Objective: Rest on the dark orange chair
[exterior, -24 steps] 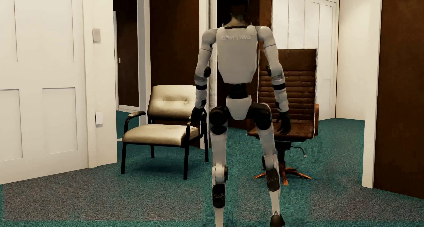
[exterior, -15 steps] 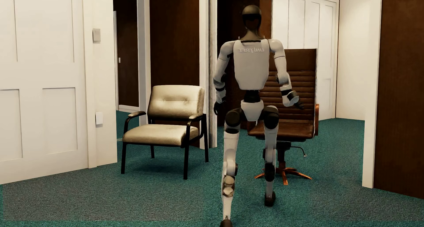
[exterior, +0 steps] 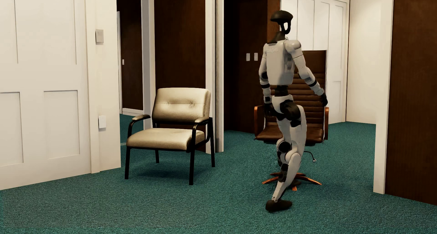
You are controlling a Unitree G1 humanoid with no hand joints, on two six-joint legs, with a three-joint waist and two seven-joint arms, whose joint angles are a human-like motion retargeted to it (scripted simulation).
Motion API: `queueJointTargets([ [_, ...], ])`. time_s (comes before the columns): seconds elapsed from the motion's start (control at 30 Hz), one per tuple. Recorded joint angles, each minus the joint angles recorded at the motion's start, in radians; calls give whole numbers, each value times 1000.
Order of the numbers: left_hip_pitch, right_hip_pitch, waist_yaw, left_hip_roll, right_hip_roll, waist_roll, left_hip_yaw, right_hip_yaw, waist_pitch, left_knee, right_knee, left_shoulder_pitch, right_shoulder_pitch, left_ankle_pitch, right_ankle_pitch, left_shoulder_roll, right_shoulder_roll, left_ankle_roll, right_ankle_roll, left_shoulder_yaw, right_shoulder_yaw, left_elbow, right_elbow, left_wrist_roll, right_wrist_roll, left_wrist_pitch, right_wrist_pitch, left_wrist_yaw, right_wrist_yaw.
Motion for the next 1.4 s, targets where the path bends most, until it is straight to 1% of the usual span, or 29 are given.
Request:
queueJointTargets([
  [0.03, -1, -18, -7, 25, -21, 2, 27, 12, -1, -50, 20, 18, 25, 57, -1, 4, -1, -33, 26, 21, 4, -26, -31, 14, -33, 16, 20, -24, 9],
  [0.1, -12, -67, -26, 37, -47, 17, 88, 22, 29, 64, 66, 22, 82, 124, 32, 2, -33, -69, 67, 44, 8, -24, -57, 32, -74, 24, -10, -14, 29],
  [0.13, 26, -83, -33, 38, -54, 27, 62, 57, 45, 108, 72, 24, 94, -18, 29, -2, -67, -36, 88, 34, -1, -6, -49, 39, -75, 12, -10, 5, 66],
  [0.17, -21, -128, -52, 49, -61, 19, 36, 95, 21, 189, 107, 37, 120, -33, 5, 18, -91, -56, 72, 11, -28, 1, -29, 59, -73, 12, -13, 17, 93],
  [0.2, -31, -142, -59, 46, -75, -5, 76, 48, 75, 243, 180, 12, 117, -78, 2, 60, -104, -17, 54, -27, -101, -1, 15, 64, -95, -24, -1, -26, 94],
  [0.23, -9, -217, -53, 11, -122, -22, 179, 6, 75, 242, 289, -6, 150, -79, -9, 62, -127, 20, 25, 14, -135, -6, 66, 96, -99, -10, 59, -45, 10],
  [0.27, 23, -226, -47, 10, -126, -17, 198, -35, 93, 256, 330, -7, 166, -140, 15, 60, -151, 61, -47, 43, -149, -4, 114, 104, -42, -3, 122, -26, -56],
  [0.3, 46, -224, -46, 0, -139, -23, 201, -102, 93, 261, 340, 3, 171, -185, 15, 54, -175, 82, -41, 69, -154, -10, 160, 65, 27, 14, 130, 6, -86],
  [0.33, 103, -184, -42, -21, -169, -22, 221, -142, 109, 238, 321, 0, 157, -210, 17, 40, -217, 103, 6, 105, -160, 6, 190, 81, 61, 75, 137, 36, -77],
  [0.37, 84, -155, -35, -10, -157, -5, 256, -191, 107, 276, 279, 14, 138, -240, 5, 35, -263, 130, 29, 122, -177, -13, 201, 47, 45, -10, 125, -29, -47],
  [0.4, 177, -65, -46, -78, -207, -33, 306, -299, 138, 199, 238, 29, 134, -222, -21, 37, -291, 176, 53, 158, -185, -7, 202, 86, 29, -30, 113, -55, -43],
  [0.47, 100, -10, -32, -66, -176, 4, 310, -359, 90, 241, 75, 39, 149, -225, 55, 17, -342, 202, 7, 87, -240, 17, 184, 61, 33, -35, 118, -52, -69],
  [0.53, 91, 7, -24, -90, -162, -11, 321, -361, 118, 207, -86, 8, 127, -212, 115, 11, -334, 203, -18, 87, -229, 10, 185, 50, 90, -34, 121, 4, -130],
  [0.57, 55, -21, -16, -89, -157, -9, 318, -345, 136, 237, -124, -4, 121, -211, 108, 8, -328, 195, -46, 94, -225, -12, 186, 42, 99, -9, 155, 1, -155],
  [0.6, -16, -72, -17, -72, -173, 6, 296, -326, 175, 336, -99, -42, 94, -241, 109, -17, -321, 164, -46, 55, -193, 7, 212, 30, 99, -63, 105, -17, -199],
  [0.63, -128, -152, -19, -28, -197, 15, 250, -299, 204, 491, -43, -73, 78, -258, 97, -11, -313, 113, -31, 22, -185, -5, 219, 19, 117, -65, 83, 0, -191],
  [0.7, -313, -324, -22, 33, -273, 6, 185, -291, 267, 731, 131, -120, 58, -293, 51, 10, -298, 83, 43, -8, -167, -66, 226, 50, 83, -50, 96, -9, -165],
  [0.73, -366, -429, -31, 34, -308, 3, 171, -271, 297, 765, 244, -157, 43, -302, 30, 16, -298, 79, 63, -17, -152, -86, 227, 47, 69, -69, 102, 3, -152],
  [0.77, -419, -540, -31, 19, -327, 11, 122, -214, 314, 792, 341, -189, 43, -285, 15, 23, -303, 88, 81, -29, -148, -106, 222, 91, 47, -56, 100, -20, -132],
  [0.8, -450, -629, -34, 8, -335, 13, 68, -157, 342, 824, 424, -218, 44, -332, -4, 19, -305, 66, 88, -48, -141, -148, 214, 63, 43, -64, 91, 23, -137],
  [0.87, -580, -865, -36, -26, -347, 15, 41, -60, 376, 992, 655, -288, 53, -450, -45, 34, -317, 114, 98, -70, -150, -213, 179, 93, 2, -67, 128, 34, -131],
  [0.9, -683, -942, -41, -43, -393, 28, 21, -25, 406, 1128, 750, -341, 55, -468, -83, 29, -325, 75, 136, -91, -178, -236, 159, 108, -8, -66, 118, 56, -130],
  [0.97, -771, -1068, -32, -21, -436, 16, 44, 34, 477, 1337, 946, -419, 83, -572, -159, 48, -310, 58, 167, -128, -212, -301, 121, 124, 30, -48, 143, 111, -210],
  [1.03, -857, -1181, -43, 10, -406, -6, 10, 100, 527, 1542, 1120, -471, 94, -643, -214, 119, -272, 12, 154, -125, -219, -377, 74, 113, 50, -41, 157, 143, -294],
  [1.07, -869, -1220, -45, 12, -399, -22, 2, 128, 563, 1619, 1196, -494, 84, -676, -231, 119, -248, 0, 157, -114, -252, -403, 55, 114, 87, -6, 145, 181, -334],
  [1.23, -862, -1186, -55, 62, -419, -16, -27, 130, 653, 1755, 1280, -566, 79, -637, -175, 136, -206, -55, 206, -170, -228, -336, 62, 35, 74, 24, 160, 252, -390],
  [1.3, -825, -1138, -55, 105, -415, -20, -25, 118, 636, 1788, 1293, -532, 106, -632, -173, 121, -206, -66, 210, -163, -228, -310, 67, 44, 45, 49, 163, 257, -317],
  [1.33, -810, -1107, -57, 105, -427, -11, -27, 110, 628, 1809, 1307, -519, 115, -651, -193, 111, -212, -58, 217, -165, -226, -301, 63, 44, 42, 49, 134, 263, -305],
  [1.4, -761, -1063, -56, 102, -432, -9, -21, 100, 606, 1819, 1320, -509, 129, -705, -217, 77, -196, -24, 220, -163, -225, -258, 96, 16, 28, 48, 149, 266, -288],
])
